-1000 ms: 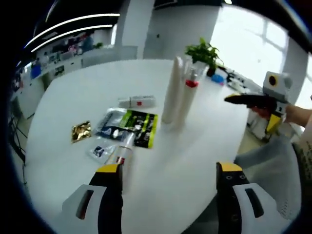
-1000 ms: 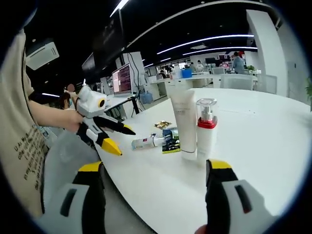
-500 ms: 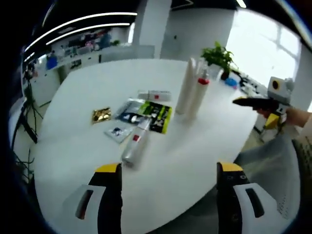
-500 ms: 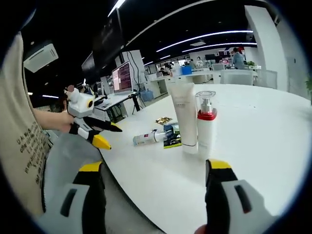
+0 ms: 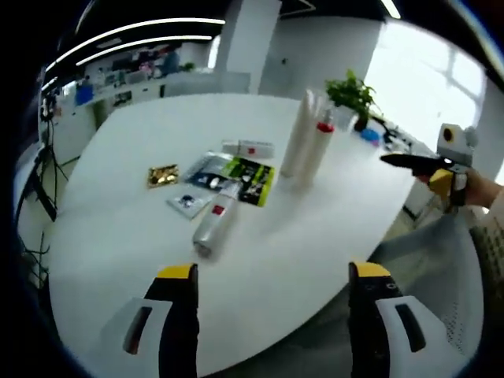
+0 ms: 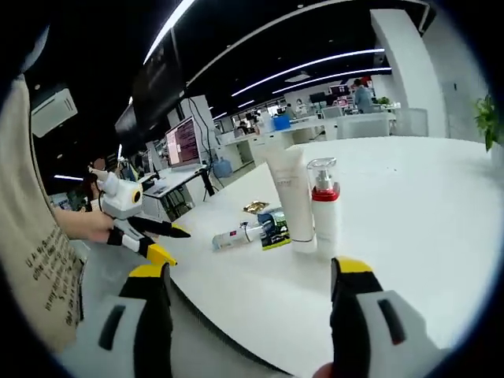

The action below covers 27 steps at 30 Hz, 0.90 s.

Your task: Arrange the skincare products in the storage area until every visible bottle or jar stands upright without overlapping.

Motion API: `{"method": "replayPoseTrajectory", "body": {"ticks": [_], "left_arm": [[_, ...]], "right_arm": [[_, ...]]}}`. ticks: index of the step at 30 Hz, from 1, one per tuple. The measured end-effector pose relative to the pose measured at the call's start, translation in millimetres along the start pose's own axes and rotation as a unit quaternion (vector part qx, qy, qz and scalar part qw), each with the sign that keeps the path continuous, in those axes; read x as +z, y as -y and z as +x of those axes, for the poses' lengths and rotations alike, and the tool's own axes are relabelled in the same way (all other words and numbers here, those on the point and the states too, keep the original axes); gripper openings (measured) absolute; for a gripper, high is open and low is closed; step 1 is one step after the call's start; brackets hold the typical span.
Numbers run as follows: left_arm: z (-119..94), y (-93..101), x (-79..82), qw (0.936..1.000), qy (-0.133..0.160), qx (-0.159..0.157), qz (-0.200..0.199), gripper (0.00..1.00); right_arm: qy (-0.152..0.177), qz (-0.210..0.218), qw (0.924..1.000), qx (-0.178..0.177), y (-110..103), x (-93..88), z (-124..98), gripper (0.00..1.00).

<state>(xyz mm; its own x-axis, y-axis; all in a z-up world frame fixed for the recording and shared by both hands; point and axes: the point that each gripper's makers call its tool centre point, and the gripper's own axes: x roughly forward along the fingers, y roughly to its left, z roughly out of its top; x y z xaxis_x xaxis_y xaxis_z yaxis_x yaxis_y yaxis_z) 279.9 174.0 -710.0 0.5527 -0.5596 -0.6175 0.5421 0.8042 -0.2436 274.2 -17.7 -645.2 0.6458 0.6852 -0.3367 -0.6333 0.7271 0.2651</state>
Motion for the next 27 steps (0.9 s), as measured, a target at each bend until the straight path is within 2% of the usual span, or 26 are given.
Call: {"method": "replayPoseTrajectory", "body": {"ticks": [6, 15, 24, 27], "left_arm": [[-6.7, -2.6, -7.4, 0.9999, -0.008, 0.005, -0.005, 0.75], [-17.8, -17.7, -7.3, 0.9999, -0.015, 0.006, 0.005, 0.74], [-21.6, -34.2, -7.5, 0.9994, -0.029, 0.012, 0.012, 0.72], [-21.2, -39.7, -7.9, 0.9992, -0.033, 0.018, 0.01, 0.73]], "right_arm": [[-0.007, 0.015, 0.9998, -0.007, -7.8, -7.7, 2.9, 0.83], [-0.001, 0.01, 0.9999, -0.01, -21.3, 5.1, 18.6, 0.82], [0.001, 0.025, 0.9996, -0.011, -42.9, 0.7, 27.1, 0.81], [0.006, 0.007, 0.9999, -0.007, -47.1, 4.1, 28.1, 0.83]]}}
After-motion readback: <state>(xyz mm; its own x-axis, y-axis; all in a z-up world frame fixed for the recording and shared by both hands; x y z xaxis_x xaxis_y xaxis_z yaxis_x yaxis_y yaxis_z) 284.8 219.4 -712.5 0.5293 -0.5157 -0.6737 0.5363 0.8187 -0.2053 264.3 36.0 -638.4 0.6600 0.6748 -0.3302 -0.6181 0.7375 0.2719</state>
